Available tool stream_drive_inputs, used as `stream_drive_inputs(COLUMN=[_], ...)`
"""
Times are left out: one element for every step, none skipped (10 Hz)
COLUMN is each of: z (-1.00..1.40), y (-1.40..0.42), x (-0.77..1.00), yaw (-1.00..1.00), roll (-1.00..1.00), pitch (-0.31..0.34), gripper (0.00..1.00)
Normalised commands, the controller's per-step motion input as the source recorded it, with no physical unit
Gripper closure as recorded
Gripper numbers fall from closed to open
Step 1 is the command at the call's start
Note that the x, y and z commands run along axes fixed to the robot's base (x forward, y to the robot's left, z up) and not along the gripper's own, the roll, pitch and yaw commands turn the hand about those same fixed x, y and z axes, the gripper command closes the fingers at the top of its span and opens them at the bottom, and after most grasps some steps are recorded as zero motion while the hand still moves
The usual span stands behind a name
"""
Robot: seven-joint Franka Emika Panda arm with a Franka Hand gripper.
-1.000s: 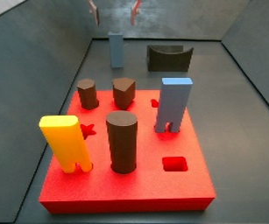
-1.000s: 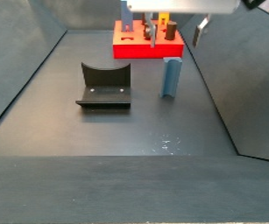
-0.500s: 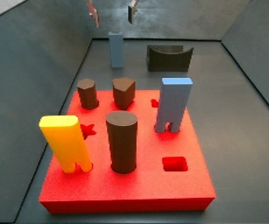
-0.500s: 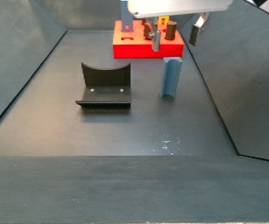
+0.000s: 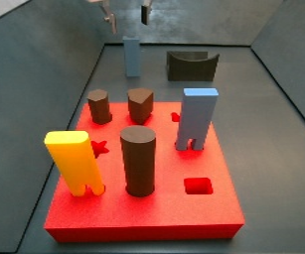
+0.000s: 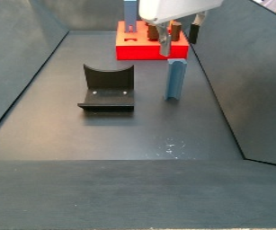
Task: Pick up the arch object. Move up. Rotate the arch object. Move to above the board. Insert the arch object.
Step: Rotate the arch object.
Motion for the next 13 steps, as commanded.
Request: stream_drive_inputs(z=[-0.03, -0.03, -0.03, -0.03, -0.03, -0.03, -0.03, -0.03, -0.03, -0.03, -0.03, -0.03, -0.03], y=[0.00, 0.00, 0.00, 0.00, 0.00, 0.00, 0.00, 0.00, 0.00, 0.00, 0.00, 0.00, 0.00], x=[0.04, 0.04, 0.04, 0.04, 0.04, 0.04, 0.04, 0.04, 0.04, 0.04, 0.04, 0.04, 0.04], yaw=[1.00, 1.00, 1.00, 1.00, 1.00, 1.00, 1.00, 1.00, 1.00, 1.00, 1.00, 1.00, 1.00], roll=[0.00, 0.00, 0.00, 0.00, 0.00, 0.00, 0.00, 0.00, 0.00, 0.00, 0.00, 0.00, 0.00], pitch=[0.003, 0.003, 0.003, 0.003, 0.003, 0.003, 0.004, 0.004, 0.004, 0.004, 0.004, 0.004, 0.004], gripper=[0.00, 0.00, 0.00, 0.00, 0.00, 0.00, 0.00, 0.00, 0.00, 0.00, 0.00, 0.00, 0.00])
